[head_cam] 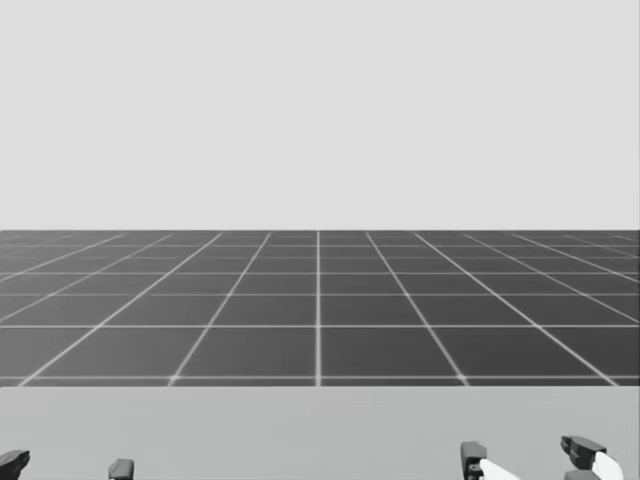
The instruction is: Grasp the soup can and hold it up.
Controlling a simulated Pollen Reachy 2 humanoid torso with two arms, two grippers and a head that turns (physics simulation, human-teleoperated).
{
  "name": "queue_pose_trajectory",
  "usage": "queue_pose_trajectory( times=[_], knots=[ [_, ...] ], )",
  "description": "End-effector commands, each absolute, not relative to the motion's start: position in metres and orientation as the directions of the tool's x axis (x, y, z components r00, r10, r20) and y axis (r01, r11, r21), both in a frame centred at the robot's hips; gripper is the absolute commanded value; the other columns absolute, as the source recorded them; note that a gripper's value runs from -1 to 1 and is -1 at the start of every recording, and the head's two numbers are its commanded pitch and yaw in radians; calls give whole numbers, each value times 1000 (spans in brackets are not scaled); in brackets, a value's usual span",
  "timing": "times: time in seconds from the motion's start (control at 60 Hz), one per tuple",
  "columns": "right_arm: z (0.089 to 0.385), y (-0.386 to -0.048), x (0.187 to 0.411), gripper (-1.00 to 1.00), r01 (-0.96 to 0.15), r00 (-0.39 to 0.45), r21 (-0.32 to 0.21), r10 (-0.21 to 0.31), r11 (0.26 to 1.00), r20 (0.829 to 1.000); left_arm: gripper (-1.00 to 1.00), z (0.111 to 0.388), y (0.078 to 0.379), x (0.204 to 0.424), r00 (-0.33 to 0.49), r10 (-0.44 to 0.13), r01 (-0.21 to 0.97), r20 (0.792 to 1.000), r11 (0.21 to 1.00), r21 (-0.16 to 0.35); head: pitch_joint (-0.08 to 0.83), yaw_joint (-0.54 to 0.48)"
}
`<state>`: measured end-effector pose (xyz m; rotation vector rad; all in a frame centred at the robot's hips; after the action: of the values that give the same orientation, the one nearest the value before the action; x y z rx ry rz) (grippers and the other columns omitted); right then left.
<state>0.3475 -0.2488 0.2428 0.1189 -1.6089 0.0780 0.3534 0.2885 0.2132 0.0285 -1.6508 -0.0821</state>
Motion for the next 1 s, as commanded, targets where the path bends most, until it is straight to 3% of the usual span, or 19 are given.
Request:
queue_pose_trajectory(
  times=[0.017,0.233,0.517,0.65,1.0],
  knots=[
    [242,-248,346,-1000,-109,-49,23,-28,994,998,-1000,213,289,353,-82,-70,29,994,997,72,-2,-3],
    [246,-251,346,-1000,-90,-59,7,-13,996,998,-1000,214,289,353,-85,-66,26,994,997,69,104,4],
    [246,-250,347,-1000,-67,-64,-9,5,998,998,-1000,213,289,354,-84,-76,24,994,997,78,391,38],
    [247,-250,348,-1000,-66,-65,-14,9,998,998,-1000,213,289,354,-86,-80,21,993,996,83,516,91],
    [247,-248,345,-1000,-75,-67,-20,15,997,998,-1000,213,289,355,-87,-85,20,993,996,87,708,228]
  ],
)
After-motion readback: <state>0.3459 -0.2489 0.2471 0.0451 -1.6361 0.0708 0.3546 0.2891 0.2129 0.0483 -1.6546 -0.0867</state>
